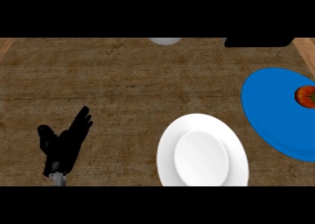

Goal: Pick the tomato from the plate and place it in the plate

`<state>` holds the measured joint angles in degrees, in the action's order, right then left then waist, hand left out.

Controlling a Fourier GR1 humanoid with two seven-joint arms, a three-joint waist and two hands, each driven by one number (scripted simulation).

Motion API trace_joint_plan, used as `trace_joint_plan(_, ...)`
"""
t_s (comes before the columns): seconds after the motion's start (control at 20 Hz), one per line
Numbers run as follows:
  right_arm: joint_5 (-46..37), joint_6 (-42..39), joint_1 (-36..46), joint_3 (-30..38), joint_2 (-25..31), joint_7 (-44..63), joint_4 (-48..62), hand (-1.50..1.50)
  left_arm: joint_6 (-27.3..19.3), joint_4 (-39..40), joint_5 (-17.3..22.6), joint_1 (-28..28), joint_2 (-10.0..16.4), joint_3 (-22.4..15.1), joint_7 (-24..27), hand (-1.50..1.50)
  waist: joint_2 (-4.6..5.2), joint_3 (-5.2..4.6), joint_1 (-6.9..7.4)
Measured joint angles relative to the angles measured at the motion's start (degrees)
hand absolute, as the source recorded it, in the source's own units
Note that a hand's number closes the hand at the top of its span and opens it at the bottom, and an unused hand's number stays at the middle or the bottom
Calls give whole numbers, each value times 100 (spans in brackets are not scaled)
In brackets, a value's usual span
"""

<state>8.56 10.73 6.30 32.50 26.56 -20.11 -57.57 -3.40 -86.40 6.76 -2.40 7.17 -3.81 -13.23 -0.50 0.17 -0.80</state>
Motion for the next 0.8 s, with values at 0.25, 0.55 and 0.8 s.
trace_joint_plan(0.25,58,-347,-1133,-128,-283,113,-1195,-150,5,8,-57,-33,-65,-34,87,0,1,-3,-9)
trace_joint_plan(0.55,-83,-546,-2272,-197,-659,35,-2156,-150,61,28,-46,0,-83,16,73,0,6,-1,16)
trace_joint_plan(0.8,-272,-566,-2799,-208,-1012,-32,-2670,-150,35,55,-149,49,-140,10,59,0,11,2,38)
